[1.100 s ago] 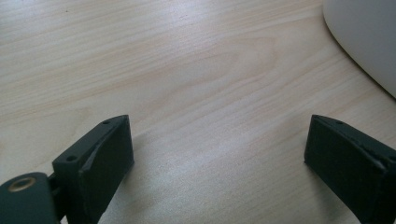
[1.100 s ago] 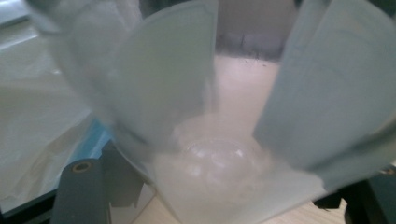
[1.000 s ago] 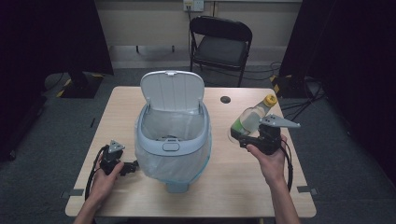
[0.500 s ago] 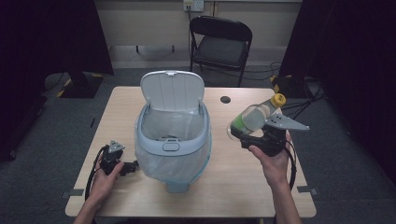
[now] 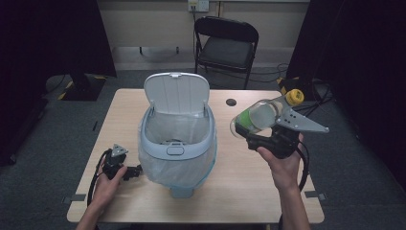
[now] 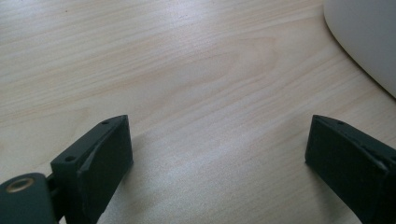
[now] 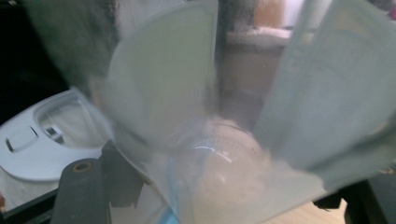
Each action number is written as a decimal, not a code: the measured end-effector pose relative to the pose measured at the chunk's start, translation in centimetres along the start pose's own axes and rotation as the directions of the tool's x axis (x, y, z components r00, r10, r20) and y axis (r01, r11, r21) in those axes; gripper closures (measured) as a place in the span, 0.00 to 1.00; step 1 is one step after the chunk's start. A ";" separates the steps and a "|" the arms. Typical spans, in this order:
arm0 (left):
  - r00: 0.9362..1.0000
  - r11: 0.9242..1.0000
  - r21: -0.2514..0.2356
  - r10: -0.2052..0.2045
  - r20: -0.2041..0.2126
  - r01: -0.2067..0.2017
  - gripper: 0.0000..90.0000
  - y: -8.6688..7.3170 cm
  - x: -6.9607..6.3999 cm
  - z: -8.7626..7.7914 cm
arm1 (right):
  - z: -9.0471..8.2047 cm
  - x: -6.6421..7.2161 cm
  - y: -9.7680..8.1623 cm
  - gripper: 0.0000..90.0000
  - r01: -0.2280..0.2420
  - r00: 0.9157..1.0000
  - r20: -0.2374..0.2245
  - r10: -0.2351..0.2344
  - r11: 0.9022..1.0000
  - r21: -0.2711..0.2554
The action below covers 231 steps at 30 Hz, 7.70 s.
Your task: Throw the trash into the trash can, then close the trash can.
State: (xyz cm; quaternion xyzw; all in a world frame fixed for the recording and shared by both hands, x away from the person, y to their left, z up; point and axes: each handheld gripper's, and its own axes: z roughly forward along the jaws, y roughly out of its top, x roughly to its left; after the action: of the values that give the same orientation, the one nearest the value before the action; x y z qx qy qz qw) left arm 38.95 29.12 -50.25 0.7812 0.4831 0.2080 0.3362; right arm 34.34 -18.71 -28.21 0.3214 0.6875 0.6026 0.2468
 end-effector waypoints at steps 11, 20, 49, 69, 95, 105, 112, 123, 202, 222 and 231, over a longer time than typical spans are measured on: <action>1.000 1.000 0.000 0.000 0.000 0.000 0.08 0.0 0.0 0.0 | 0.6 1.0 2.8 0.31 0.032 0.998 -0.047 -0.035 0.997 -0.070; 1.000 1.000 0.000 0.000 0.000 0.000 0.08 0.0 0.0 0.0 | 1.8 2.2 4.8 0.31 0.033 0.992 -0.116 -0.045 0.994 -0.102; 1.000 1.000 0.000 0.000 0.000 0.000 0.08 0.0 0.0 0.0 | 7.9 6.3 7.7 0.31 0.053 0.946 -0.316 -0.070 0.997 -0.063; 1.000 1.000 0.000 0.000 0.000 0.000 0.08 0.0 0.0 0.0 | 11.3 6.8 5.6 0.31 0.082 0.935 -0.350 -0.050 0.994 0.078; 1.000 1.000 -0.003 -0.003 -0.003 0.003 0.08 0.0 0.0 0.0 | 13.9 6.8 4.0 0.31 0.131 0.930 -0.367 -0.028 0.957 0.259; 1.000 1.000 -0.003 -0.001 -0.004 0.001 0.08 0.0 0.0 0.0 | 14.1 7.0 3.8 0.30 0.138 0.933 -0.359 -0.031 0.951 0.276; 1.000 1.000 -0.003 -0.001 -0.004 0.001 0.08 0.0 0.0 0.0 | 14.1 7.0 3.6 0.31 0.125 0.939 -0.344 -0.022 0.951 0.282; 1.000 1.000 0.000 -0.004 -0.009 0.004 0.07 0.0 -0.1 0.0 | 12.7 6.5 4.9 0.45 0.105 0.931 -0.363 -0.025 0.973 0.203; 1.000 1.000 0.004 -0.007 -0.005 0.007 0.06 0.0 -0.1 0.1 | 16.6 -6.0 6.7 0.21 -0.082 0.996 -0.016 0.087 0.978 0.192; 1.000 1.000 0.006 -0.004 -0.007 0.004 0.06 0.0 -0.1 0.0 | 15.5 -4.5 6.1 0.29 -0.074 0.988 -0.120 0.099 0.978 0.197; 1.000 1.000 0.006 -0.004 -0.007 0.004 0.06 0.0 -0.1 0.0 | 15.8 -4.4 6.7 0.31 -0.086 0.980 -0.162 0.117 0.979 0.184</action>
State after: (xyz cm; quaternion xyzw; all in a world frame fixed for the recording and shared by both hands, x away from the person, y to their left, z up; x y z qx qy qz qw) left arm 38.93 28.99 -50.25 0.7805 0.4867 0.2085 0.3325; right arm 49.75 -10.90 -24.22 0.3234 0.7394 0.5769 0.1260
